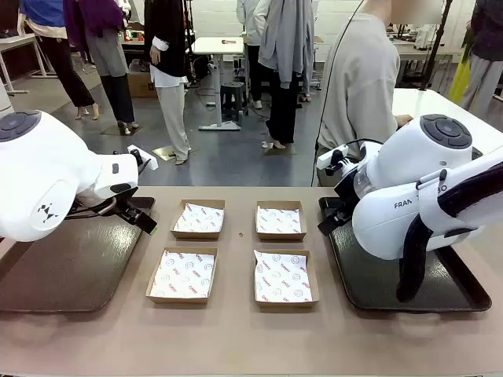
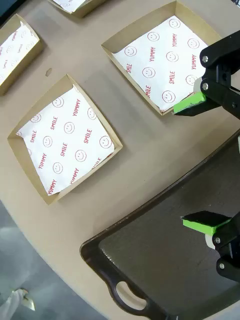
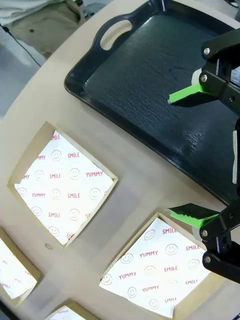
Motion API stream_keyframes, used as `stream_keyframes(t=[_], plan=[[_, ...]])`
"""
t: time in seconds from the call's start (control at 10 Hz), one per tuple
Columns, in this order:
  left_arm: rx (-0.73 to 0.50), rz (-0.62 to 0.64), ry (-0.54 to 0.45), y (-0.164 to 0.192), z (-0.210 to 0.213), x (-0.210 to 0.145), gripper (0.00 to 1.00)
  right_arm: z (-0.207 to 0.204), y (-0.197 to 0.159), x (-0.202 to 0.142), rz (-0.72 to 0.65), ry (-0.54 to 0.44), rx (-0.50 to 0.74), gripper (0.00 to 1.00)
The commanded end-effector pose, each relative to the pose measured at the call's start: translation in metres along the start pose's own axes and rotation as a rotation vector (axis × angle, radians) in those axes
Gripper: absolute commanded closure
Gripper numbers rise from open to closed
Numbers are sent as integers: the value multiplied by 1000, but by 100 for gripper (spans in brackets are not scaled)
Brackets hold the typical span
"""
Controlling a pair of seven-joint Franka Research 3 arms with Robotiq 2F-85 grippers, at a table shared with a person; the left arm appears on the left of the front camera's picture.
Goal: Individually package the donuts and arrange them on the tray.
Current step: Pick up one Paper togo box.
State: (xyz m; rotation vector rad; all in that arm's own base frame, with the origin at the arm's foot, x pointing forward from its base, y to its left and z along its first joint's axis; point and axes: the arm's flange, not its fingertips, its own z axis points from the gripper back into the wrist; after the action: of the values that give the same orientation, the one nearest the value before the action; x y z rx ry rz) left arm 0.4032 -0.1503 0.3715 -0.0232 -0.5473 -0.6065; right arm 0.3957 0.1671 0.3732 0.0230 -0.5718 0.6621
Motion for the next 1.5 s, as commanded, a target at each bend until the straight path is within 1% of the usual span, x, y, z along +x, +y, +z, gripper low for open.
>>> stream_keyframes(t=[0.0,1.1,1.2,1.3,1.4], plan=[[0,0,0,0,0,0,0,0,0,0,0,0,0,0],[0,0,0,0,0,0,0,0,0,0,0,0,0,0],[25,-10,-11,-4,30,-19,0,21,11,-11,44,36,-12,0],[16,-22,23,-6,50,-38,0,45,16,-24,50,92,1,0],[-23,-48,98,-2,64,-54,0,67,17,-37,28,159,-1,0]])
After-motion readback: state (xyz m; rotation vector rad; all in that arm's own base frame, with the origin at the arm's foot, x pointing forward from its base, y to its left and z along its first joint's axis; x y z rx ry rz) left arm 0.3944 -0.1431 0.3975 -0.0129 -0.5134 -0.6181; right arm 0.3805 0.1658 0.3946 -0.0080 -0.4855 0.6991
